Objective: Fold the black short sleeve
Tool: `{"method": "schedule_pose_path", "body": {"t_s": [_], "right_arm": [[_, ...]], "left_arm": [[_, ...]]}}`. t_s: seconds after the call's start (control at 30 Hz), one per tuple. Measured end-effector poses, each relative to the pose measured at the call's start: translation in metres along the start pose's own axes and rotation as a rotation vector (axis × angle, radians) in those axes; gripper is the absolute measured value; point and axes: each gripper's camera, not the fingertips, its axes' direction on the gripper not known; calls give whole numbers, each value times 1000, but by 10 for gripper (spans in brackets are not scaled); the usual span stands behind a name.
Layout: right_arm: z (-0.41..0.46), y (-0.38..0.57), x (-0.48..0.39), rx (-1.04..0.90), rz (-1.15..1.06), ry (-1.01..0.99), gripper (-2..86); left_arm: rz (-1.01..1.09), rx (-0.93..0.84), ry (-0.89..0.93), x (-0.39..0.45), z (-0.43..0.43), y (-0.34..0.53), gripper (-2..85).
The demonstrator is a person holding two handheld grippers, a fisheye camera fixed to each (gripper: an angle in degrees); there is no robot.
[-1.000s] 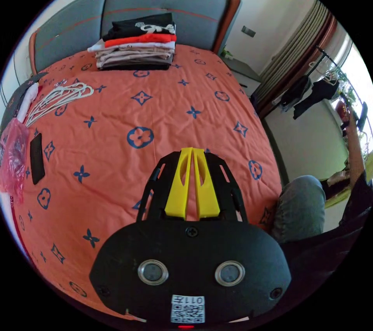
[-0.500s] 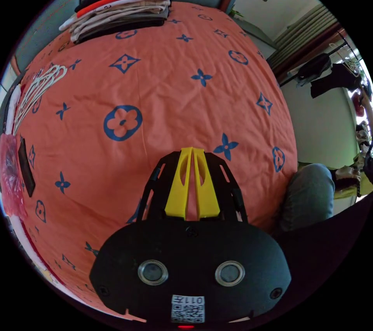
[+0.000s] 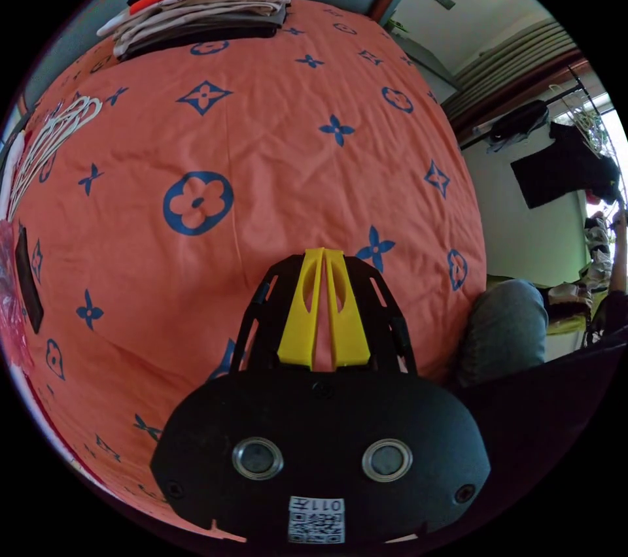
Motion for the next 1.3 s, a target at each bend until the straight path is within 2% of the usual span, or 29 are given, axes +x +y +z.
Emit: {"method": "schedule_pose_path", "body": {"t_s": [0.27,0.47,0.67,0.73,0.8,0.9,1.1,1.17,1.23,1.3], "right_arm": [[-20,22,37,9,-109,-63,14],[78,12,65,-207,-63,6,32],[152,-7,91,-375,39,-62,90],[148,-12,93,-337,26,-109,94],[126,-20,98,-153,32,-80,86],[119,-52,112,-3,74,-112,65],[193,-132,133,-69,250,-149,33],[211,-146,129,-59,248,-188,21],[226,-160,120,-68,210,-134,11],[252,-172,108,-174,131,30,6]], "left_arm": [[-4,24,44,13,5,-14,0],[2,30,61,22,9,-24,0],[-31,52,76,24,11,-32,0],[-35,51,74,25,13,-36,1],[-33,36,71,28,18,-43,1],[-9,-7,56,35,27,-52,0],[-12,-49,27,39,39,-64,1],[-23,-54,30,38,42,-67,1],[-26,-67,28,37,47,-71,0],[-31,-82,36,35,52,-76,0]]}}
